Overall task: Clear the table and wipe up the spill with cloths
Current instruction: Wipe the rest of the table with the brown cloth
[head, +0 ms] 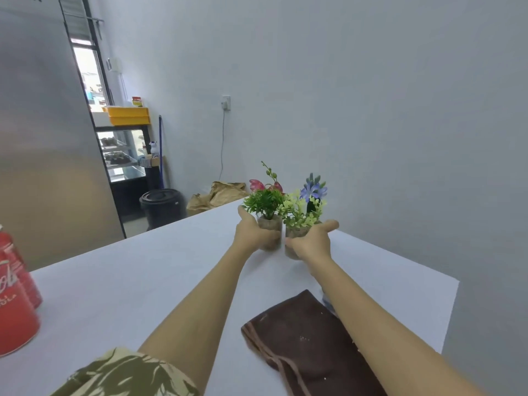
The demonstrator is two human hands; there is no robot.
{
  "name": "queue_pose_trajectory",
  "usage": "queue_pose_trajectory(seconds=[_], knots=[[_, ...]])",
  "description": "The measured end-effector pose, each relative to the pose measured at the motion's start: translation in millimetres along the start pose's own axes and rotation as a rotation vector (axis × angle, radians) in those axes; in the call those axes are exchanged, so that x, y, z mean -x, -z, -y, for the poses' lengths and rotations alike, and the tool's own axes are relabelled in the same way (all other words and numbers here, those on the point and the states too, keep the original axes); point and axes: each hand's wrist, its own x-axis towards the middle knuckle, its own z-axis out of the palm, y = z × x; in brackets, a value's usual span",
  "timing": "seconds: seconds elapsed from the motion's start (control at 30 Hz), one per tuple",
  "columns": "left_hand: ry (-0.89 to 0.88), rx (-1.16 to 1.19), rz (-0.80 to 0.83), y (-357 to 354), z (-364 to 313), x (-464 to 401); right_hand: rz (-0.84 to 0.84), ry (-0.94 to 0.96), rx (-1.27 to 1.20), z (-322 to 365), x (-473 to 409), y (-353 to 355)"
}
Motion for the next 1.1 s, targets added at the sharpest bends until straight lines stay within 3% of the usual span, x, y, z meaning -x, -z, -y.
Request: queue_pose_trajectory(seconds=[0.2, 0.33, 0.4, 0.5, 0.7, 0.93, 1.03, 1.1], knots=[[-0.059, 0.102, -0.135, -11.4, 5.3, -10.4, -0.051, -0.05, 0.294, 4.8, -3.2, -1.5], [-0.057, 0.017, -0.187, -5.8, 5.3, -9.0, 0.002, -0.034, 0.159, 1.0, -1.5, -5.7], [-0.091, -0.011, -0.241, 2.1, 5.2, -3.0, 0.054, 0.008, 0.045, 4.6, 5.6, -4.8], [-0.11, -0.009, -0.333, 30.8, -3.2, 6.7, 0.119, 0.087, 0.084, 21.7, 16.0, -4.2], [-0.09, -0.115, -0.51, 130.3, -5.8, 34.7, 0.346, 0.223, 0.005, 68.4, 50.5, -39.9], [0.099, -0.165, -0.637, 201.4, 57.5, 84.8, 0.659, 0.302, 0.242, 81.2, 117.8, -96.2], [0.14, -0.121, -0.718, 216.1, 80.0, 97.0, 0.724, 0.334, 0.207, 72.6, 141.0, -122.9], [0.173, 0.04, -0.706, 222.8, 83.0, 100.9, 0.736, 0.346, 0.159, 67.5, 153.7, -138.5]])
